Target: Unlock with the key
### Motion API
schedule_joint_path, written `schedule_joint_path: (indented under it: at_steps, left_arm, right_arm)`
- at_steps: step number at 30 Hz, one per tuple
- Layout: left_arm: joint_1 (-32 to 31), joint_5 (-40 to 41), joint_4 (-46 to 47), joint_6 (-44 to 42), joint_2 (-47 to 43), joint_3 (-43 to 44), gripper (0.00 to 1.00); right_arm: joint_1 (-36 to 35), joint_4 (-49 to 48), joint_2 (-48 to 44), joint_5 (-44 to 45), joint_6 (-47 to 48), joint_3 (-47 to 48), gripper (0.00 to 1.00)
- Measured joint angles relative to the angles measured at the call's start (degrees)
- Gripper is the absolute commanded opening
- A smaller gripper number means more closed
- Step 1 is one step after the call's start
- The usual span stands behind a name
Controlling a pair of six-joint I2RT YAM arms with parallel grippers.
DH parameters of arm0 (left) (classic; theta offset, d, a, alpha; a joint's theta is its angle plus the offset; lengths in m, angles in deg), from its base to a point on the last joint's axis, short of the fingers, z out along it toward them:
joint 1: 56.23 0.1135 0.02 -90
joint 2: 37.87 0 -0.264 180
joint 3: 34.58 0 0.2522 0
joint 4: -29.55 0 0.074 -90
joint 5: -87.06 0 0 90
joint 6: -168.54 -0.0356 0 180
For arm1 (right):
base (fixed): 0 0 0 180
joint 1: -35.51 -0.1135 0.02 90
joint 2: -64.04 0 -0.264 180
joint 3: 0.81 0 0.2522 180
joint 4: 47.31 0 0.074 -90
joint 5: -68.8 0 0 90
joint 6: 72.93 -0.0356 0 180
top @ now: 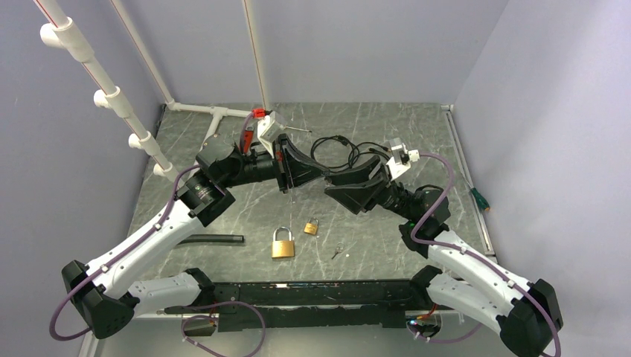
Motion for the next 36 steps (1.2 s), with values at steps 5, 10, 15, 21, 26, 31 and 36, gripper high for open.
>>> schedule_joint_path:
  at_steps: [5,10,15,21,26,31,36]
  left_arm:
    - [0.0,0.26,0.02,0.0,0.0,0.0,0.0]
    - [0.0,0.35,0.13,-0.02,0.0,-0.09,0.0]
    - [0.0,0.76,0.17,-0.04,0.0,-0.87,0.0]
    - [0.0,0.92,0.22,-0.04,0.07,-1.2,0.0]
    - [0.0,0.94,0.22,-0.04,0.07,-1.27,0.0]
    - [0.0,1.36,0.17,-0.26,0.07,-1.27,0.0]
    - [0.0,1.44,0.22,-0.42,0.07,-1.27,0.0]
  right_arm:
    - [-0.2,0.31,-0.15,0.02,0.04,0.0,0.4]
    - [-0.31,0.35,-0.11,0.2,0.13,0.02,0.38]
    - [-0.44,0.31,0.22,0.22,0.13,0.2,0.33]
    - [-0.52,0.35,0.7,0.48,0.2,0.22,0.25]
    - [-0.57,0.44,0.7,0.63,0.22,0.22,0.26]
    - [-0.59,1.44,0.26,1.4,0.68,0.22,0.29]
    - [-0.68,2.82,-1.2,2.03,1.64,0.22,0.32]
